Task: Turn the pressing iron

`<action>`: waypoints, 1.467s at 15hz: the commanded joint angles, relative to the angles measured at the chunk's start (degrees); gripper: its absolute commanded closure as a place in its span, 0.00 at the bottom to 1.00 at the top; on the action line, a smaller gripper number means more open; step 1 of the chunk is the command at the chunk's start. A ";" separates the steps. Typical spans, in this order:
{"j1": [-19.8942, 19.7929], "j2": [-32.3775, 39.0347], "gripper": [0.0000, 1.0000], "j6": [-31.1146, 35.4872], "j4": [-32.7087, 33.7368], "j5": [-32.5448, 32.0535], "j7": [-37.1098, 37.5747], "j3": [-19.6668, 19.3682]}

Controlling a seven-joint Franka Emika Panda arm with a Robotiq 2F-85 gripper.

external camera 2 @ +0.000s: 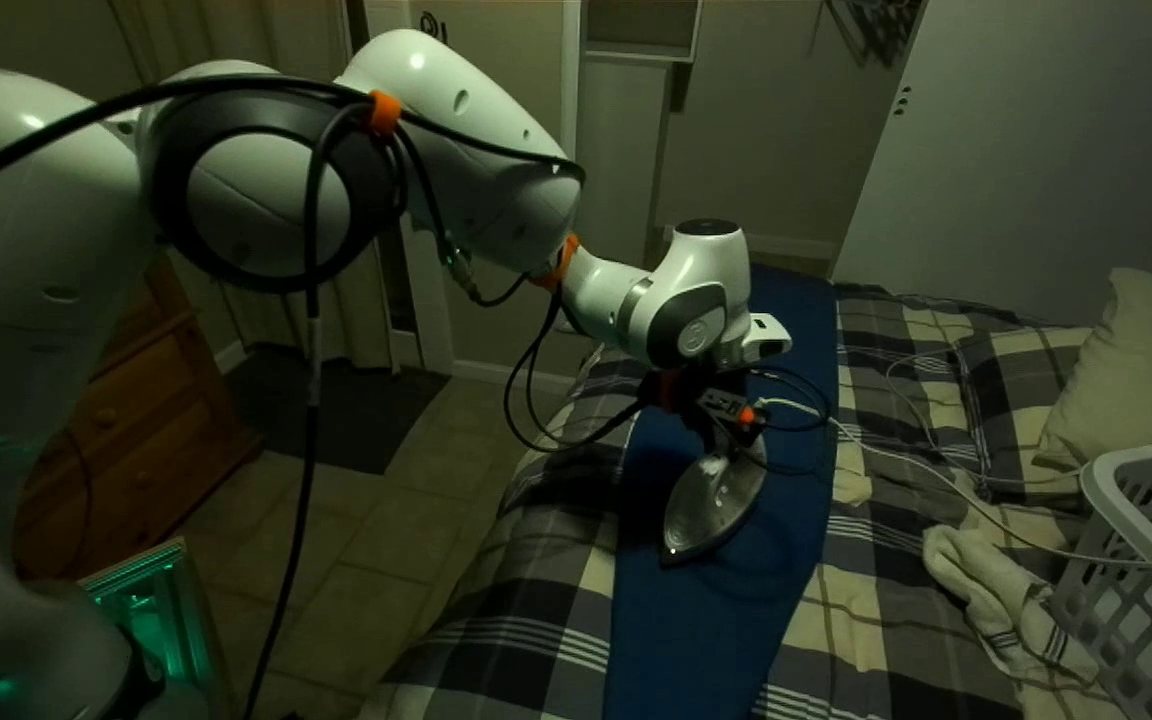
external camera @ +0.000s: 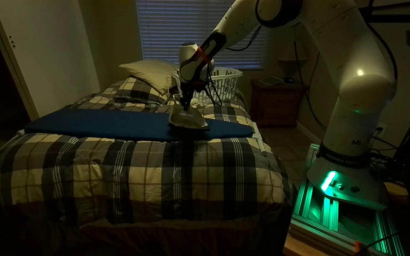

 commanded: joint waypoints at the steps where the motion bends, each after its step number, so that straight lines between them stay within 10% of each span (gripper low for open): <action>1: -0.83 -4.62 0.89 1.36 -7.06 -0.99 -4.94 1.02; 8: -0.65 -5.94 0.89 4.07 -10.59 -2.91 -7.15 -0.59; 9: -1.06 -6.27 0.39 3.57 -10.60 -1.73 -6.93 -0.22; 15: -4.07 -11.51 0.02 -0.87 -10.74 2.41 -7.53 1.01; 22: -6.11 -19.06 0.00 -9.36 -9.30 10.18 -12.04 3.17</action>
